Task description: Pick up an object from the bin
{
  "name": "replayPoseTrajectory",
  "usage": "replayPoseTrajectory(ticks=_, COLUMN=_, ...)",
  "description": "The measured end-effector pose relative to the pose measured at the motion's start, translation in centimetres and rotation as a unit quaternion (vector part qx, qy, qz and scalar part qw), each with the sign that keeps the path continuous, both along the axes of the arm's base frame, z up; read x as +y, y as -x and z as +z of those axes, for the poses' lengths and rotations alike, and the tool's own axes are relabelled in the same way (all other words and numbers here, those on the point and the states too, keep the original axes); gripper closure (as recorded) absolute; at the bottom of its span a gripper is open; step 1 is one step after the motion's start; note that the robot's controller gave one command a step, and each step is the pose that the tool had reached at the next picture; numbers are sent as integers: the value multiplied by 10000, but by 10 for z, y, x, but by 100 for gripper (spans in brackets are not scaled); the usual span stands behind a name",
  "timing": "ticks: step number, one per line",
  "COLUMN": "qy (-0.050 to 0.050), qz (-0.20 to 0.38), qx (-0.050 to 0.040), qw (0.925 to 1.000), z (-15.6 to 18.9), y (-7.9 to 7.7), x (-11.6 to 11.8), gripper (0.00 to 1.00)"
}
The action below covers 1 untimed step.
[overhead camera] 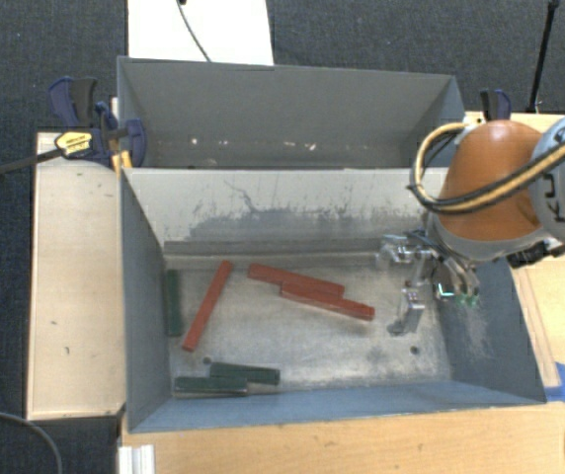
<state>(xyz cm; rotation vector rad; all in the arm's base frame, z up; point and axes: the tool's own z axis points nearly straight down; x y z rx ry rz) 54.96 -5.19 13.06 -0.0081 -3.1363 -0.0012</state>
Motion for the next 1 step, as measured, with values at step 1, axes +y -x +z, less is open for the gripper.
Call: replayPoseTrajectory(ticks=1, qy=-12, qz=52, qx=-12, qw=10000, z=-64, y=-29, x=43, gripper=0)
